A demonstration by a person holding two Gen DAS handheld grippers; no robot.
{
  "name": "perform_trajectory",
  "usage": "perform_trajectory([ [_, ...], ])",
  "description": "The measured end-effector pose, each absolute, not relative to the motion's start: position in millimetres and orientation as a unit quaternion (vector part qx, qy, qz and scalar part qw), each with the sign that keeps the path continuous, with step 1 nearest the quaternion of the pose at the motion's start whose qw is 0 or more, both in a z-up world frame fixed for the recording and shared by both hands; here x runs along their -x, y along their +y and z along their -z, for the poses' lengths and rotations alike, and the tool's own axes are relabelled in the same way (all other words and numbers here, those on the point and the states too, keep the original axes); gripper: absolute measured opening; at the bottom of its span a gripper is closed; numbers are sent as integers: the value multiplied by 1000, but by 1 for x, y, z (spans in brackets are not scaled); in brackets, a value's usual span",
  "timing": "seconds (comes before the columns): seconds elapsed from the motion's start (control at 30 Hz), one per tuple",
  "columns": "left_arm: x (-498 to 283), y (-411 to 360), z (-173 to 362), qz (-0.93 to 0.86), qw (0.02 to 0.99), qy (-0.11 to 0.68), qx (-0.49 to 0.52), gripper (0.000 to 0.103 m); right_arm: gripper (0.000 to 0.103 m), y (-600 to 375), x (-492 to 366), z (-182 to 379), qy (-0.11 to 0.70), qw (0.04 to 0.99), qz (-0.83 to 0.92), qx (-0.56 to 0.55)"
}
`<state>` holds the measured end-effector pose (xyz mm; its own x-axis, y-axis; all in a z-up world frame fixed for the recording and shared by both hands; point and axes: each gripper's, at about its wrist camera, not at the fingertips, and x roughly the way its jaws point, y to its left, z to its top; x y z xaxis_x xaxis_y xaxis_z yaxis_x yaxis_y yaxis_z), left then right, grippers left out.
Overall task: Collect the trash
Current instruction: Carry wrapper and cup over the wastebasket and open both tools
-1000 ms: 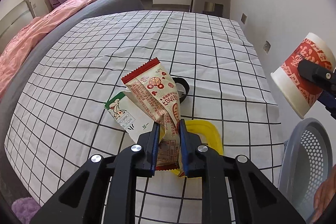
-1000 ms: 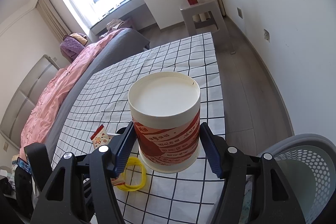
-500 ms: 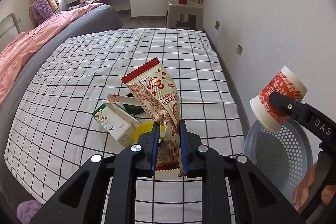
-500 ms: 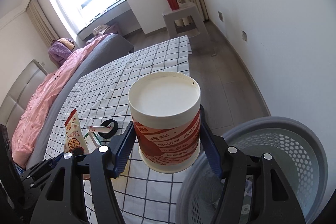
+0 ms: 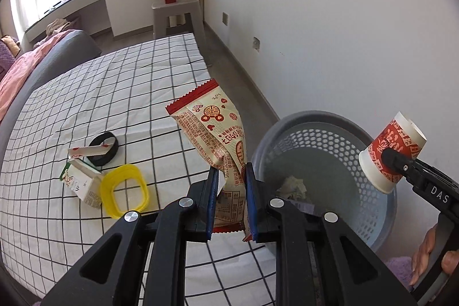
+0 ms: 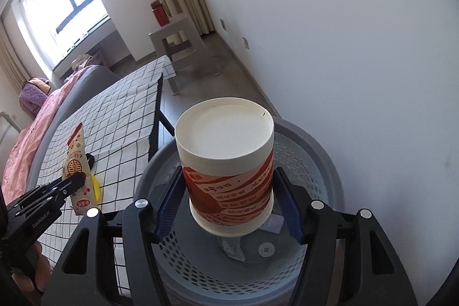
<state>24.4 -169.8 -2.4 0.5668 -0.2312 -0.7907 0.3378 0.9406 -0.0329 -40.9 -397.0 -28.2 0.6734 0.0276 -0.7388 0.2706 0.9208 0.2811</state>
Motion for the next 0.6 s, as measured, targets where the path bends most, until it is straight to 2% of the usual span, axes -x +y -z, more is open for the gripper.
perform_trajectory([
  [0.6,-15,-237,20,254,851,445,-116,18,61,-410,51,44,401,886,83,-219],
])
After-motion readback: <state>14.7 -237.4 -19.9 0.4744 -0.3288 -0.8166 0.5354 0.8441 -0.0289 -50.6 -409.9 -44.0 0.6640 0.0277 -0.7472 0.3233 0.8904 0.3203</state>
